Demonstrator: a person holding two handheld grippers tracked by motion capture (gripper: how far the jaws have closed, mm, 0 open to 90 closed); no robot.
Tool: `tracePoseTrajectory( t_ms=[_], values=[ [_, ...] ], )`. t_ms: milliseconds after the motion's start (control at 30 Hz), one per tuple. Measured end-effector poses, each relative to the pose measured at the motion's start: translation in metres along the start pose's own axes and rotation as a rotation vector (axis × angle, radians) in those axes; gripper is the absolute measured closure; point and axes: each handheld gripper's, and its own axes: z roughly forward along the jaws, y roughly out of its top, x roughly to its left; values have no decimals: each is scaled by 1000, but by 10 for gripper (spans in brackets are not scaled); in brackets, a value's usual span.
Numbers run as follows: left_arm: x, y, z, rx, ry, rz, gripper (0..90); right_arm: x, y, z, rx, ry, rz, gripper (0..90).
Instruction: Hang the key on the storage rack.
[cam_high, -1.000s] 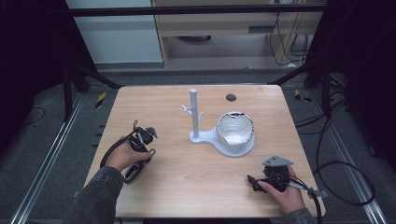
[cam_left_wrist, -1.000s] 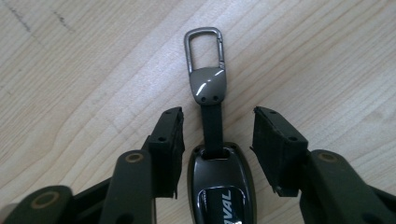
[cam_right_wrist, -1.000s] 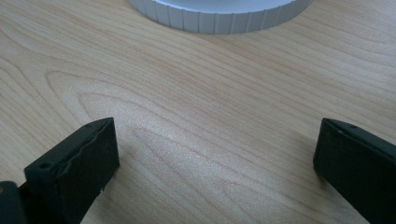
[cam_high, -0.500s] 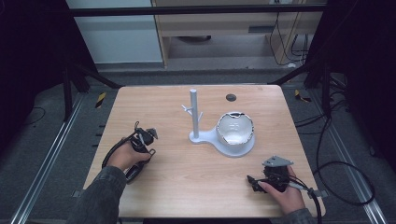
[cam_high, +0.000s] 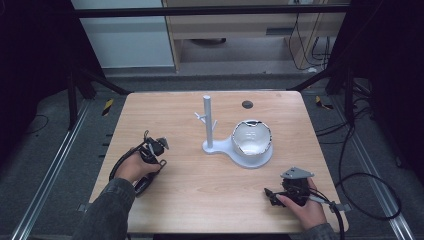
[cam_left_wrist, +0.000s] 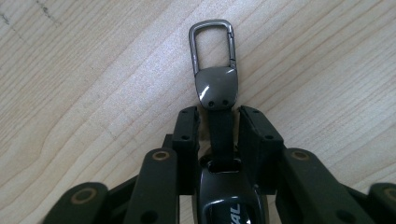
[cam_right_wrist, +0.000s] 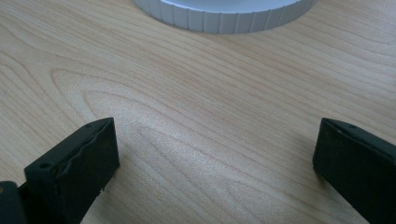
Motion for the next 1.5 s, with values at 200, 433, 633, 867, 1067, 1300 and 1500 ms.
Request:
tracePoseTrajectory(
  t_ms=[200,433,633,867,1067,1300,1500],
  values=[
    [1,-1,2,-12,-6,-7,741,0,0,0,0,0,0,7],
    [1,-4,2,-32,-10,-9,799,0,0,0,0,0,1,6],
    [-2,-10,-3,-71,-10,0,802,0,0,0,2,2,2,4],
    [-6,-19,-8,-144,-28,3,803,0,0,0,3,0,-6,4],
    [-8,-28,-14,-193,-32,5,803,0,0,0,0,-1,3,4],
    [-15,-47,-32,-308,-18,21,804,1,0,0,-2,-5,9,4],
    [-22,-63,-40,-409,-46,15,806,1,0,0,-2,-5,9,4]
  ],
)
